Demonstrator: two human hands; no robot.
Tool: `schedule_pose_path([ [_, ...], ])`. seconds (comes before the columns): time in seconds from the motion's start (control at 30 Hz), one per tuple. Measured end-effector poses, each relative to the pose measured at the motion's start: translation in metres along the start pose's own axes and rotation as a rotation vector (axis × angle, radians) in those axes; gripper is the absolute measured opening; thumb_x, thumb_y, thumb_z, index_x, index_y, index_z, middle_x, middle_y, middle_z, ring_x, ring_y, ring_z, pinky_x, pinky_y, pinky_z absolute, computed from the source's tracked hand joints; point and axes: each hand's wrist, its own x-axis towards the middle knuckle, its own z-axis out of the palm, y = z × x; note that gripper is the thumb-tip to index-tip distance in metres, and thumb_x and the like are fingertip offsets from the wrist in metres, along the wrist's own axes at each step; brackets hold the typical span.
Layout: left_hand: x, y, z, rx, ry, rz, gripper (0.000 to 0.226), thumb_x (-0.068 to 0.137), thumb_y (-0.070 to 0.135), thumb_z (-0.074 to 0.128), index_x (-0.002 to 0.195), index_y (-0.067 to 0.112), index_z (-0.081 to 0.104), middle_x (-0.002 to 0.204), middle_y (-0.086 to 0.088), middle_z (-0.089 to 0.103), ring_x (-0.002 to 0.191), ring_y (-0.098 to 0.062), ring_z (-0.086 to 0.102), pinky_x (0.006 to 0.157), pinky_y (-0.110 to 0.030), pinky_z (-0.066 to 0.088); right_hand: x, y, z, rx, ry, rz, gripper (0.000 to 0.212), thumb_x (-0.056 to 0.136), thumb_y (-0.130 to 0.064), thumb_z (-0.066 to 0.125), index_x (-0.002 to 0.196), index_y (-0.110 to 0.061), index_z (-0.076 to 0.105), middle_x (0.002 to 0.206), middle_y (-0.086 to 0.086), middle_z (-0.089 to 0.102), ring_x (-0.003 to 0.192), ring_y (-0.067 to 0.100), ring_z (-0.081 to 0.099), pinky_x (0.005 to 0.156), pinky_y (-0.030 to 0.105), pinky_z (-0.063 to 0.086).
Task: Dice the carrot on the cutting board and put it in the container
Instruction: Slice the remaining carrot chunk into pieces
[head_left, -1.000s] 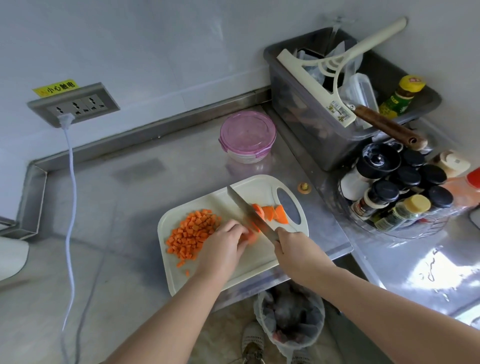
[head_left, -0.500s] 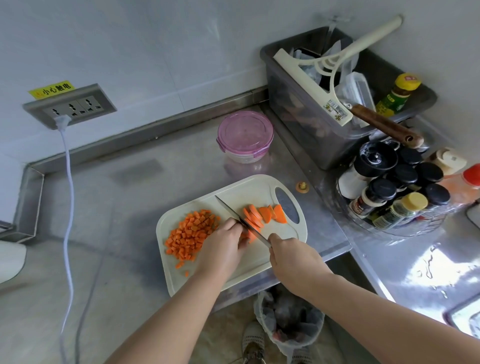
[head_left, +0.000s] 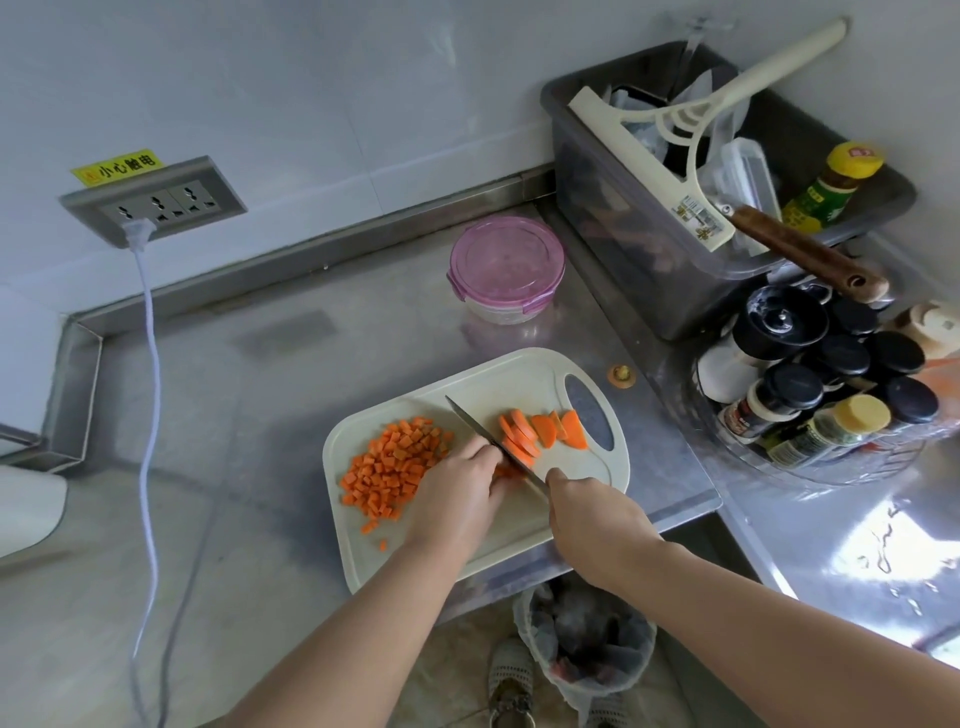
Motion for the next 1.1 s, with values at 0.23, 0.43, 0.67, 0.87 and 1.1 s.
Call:
schedule_pose_path([
  [0.23, -0.002, -0.001, 0.0, -0.087, 0.056, 0.016, 0.007, 0.081, 0.021, 0.073, 0.085, 0.017, 0.069, 0.09, 0.006, 0.063, 0.073, -0.017, 0.064, 0.057, -0.031, 0.051, 0.006, 0.008, -0.009, 0.134, -0.022, -0.021, 0.018, 0.102, -0.016, 0.032, 0.11, -0.01, 0.048, 0.102, 0.007, 0.056, 0.09, 0.025, 0.057, 0.072, 0.033, 0.048],
  [0.43, -0.004, -0.004, -0.002, -0.11, 0.088, -0.019, 0.008, 0.078, 0.021, 0.076, 0.082, 0.017, 0.07, 0.087, 0.006, 0.063, 0.07, -0.015, 0.064, 0.055, -0.029, 0.051, -0.007, 0.007, -0.012, 0.19, 0.105, -0.057, 0.023, 0.103, -0.022, 0.032, 0.115, -0.014, 0.049, 0.085, 0.003, 0.057, 0.074, 0.021, 0.058, 0.064, 0.034, 0.05],
  [0.67, 0.001, -0.003, -0.002, -0.033, 0.036, -0.049, 0.017, 0.085, 0.026, 0.068, 0.091, 0.01, 0.069, 0.1, -0.002, 0.063, 0.086, -0.025, 0.064, 0.066, -0.036, 0.05, -0.015, 0.001, -0.008, 0.046, 0.079, -0.071, 0.024, 0.102, -0.014, 0.037, 0.125, -0.013, 0.042, 0.079, 0.002, 0.052, 0.066, 0.02, 0.055, 0.059, 0.034, 0.05],
  [0.87, 0.001, -0.003, -0.001, -0.072, 0.056, -0.047, 0.014, 0.082, 0.023, 0.072, 0.086, 0.01, 0.07, 0.094, -0.001, 0.065, 0.078, -0.024, 0.065, 0.063, -0.032, 0.049, -0.013, 0.005, -0.007, 0.007, 0.107, -0.079, 0.022, 0.101, -0.013, 0.039, 0.122, -0.014, 0.042, 0.07, -0.001, 0.045, 0.056, 0.016, 0.046, 0.045, 0.027, 0.037],
  [1.1, 0.001, -0.005, 0.001, -0.062, 0.04, -0.06, 0.016, 0.083, 0.025, 0.07, 0.088, 0.01, 0.07, 0.098, -0.001, 0.065, 0.082, -0.024, 0.065, 0.065, -0.033, 0.05, -0.015, 0.004, -0.009, 0.002, 0.085, -0.094, 0.025, 0.101, -0.013, 0.042, 0.126, -0.011, 0.041, 0.069, -0.002, 0.043, 0.053, 0.012, 0.041, 0.043, 0.023, 0.032],
])
